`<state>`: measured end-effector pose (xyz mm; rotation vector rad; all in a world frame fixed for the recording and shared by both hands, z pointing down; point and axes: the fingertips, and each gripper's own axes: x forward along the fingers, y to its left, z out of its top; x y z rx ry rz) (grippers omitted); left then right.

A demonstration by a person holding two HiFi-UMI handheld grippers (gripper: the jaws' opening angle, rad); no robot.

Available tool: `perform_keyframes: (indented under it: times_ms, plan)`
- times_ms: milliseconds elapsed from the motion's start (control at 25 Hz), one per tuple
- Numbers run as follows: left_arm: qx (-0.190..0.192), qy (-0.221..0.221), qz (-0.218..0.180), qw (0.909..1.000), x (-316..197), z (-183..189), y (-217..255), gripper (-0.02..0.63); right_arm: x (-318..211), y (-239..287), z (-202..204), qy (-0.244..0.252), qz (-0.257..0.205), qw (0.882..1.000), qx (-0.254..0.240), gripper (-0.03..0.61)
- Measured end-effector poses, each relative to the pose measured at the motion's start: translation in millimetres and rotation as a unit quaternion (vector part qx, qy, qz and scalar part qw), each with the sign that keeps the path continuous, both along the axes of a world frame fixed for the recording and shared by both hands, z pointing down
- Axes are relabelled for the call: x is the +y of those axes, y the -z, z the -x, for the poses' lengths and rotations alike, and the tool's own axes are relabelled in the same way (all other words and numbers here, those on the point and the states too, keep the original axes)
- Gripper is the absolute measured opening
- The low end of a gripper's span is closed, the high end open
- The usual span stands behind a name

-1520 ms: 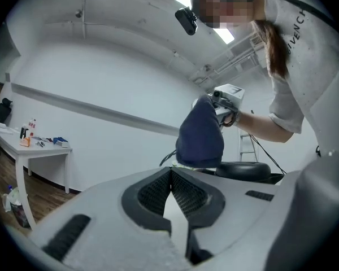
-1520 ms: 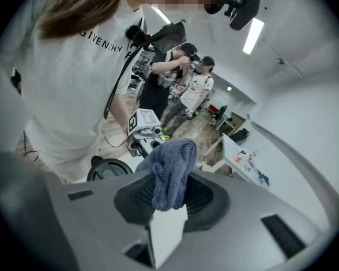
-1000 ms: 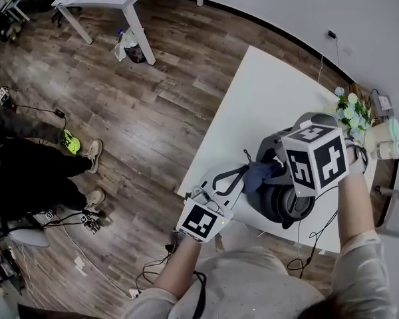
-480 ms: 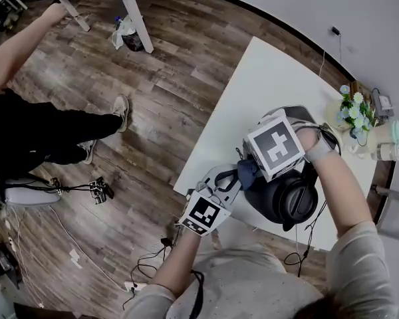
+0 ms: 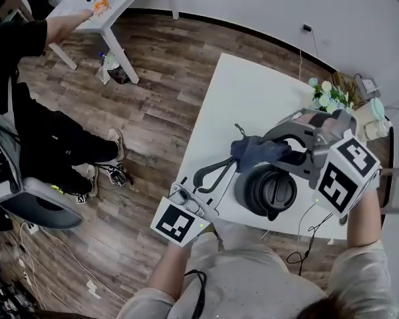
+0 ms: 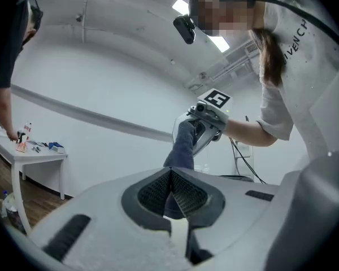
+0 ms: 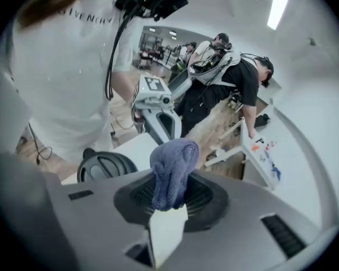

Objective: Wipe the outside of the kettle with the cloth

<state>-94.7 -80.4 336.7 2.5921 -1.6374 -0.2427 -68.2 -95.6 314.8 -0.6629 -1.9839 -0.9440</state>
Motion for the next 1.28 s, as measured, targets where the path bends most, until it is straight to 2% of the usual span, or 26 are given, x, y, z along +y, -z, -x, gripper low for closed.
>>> perform_keyframes:
  times_ms: [80,120,240,400,520,720,840,960,1080,1160,1200,1280]
  plan:
    - [-0.002,-0.011,0.007,0.9999,4,-4,-3,0.006,-2,-6,-24,-0.029,-0.052,0.998,0.003,0.071]
    - [0.002,-0.014,0.012,0.9998,7,-7,-7,0.006,2,-10,-35,-0.039,-0.054,0.998,0.004,0.071]
    - [0.002,-0.03,0.025,0.9992,14,-22,-21,0.006,34,-14,-49,-0.042,-0.03,0.999,-0.012,0.071]
    - [0.001,-0.048,0.044,0.9979,30,-44,-34,0.006,76,-26,-55,-0.002,-0.055,0.998,-0.001,0.071]
    - [0.007,-0.067,0.052,0.9964,44,-55,-36,0.006,94,-30,-65,0.004,-0.057,0.998,-0.004,0.071]
    - [0.007,-0.129,0.052,0.9902,66,-78,-33,0.006,114,-33,-89,-0.001,-0.045,0.999,0.004,0.071]
    - [0.005,-0.182,0.047,0.9822,80,-101,-31,0.006,124,-37,-110,-0.014,-0.033,0.999,0.02,0.071]
    - [0.002,-0.236,0.042,0.9708,95,-126,-30,0.006,129,-38,-132,-0.038,-0.022,0.998,0.034,0.071]
    - [0.02,-0.273,0.034,0.9613,102,-147,-20,0.006,129,-32,-153,-0.073,-0.002,0.997,0.032,0.071]
    - [0.035,-0.287,0.019,0.9569,104,-154,-5,0.006,124,-16,-162,-0.112,0.02,0.993,-0.001,0.071]
    - [0.038,-0.285,0.012,0.9576,103,-152,3,0.006,118,-4,-165,-0.138,0.027,0.99,-0.029,0.071]
    - [0.035,-0.253,0.001,0.9667,97,-137,17,0.006,94,24,-170,-0.201,0.017,0.974,-0.099,0.071]
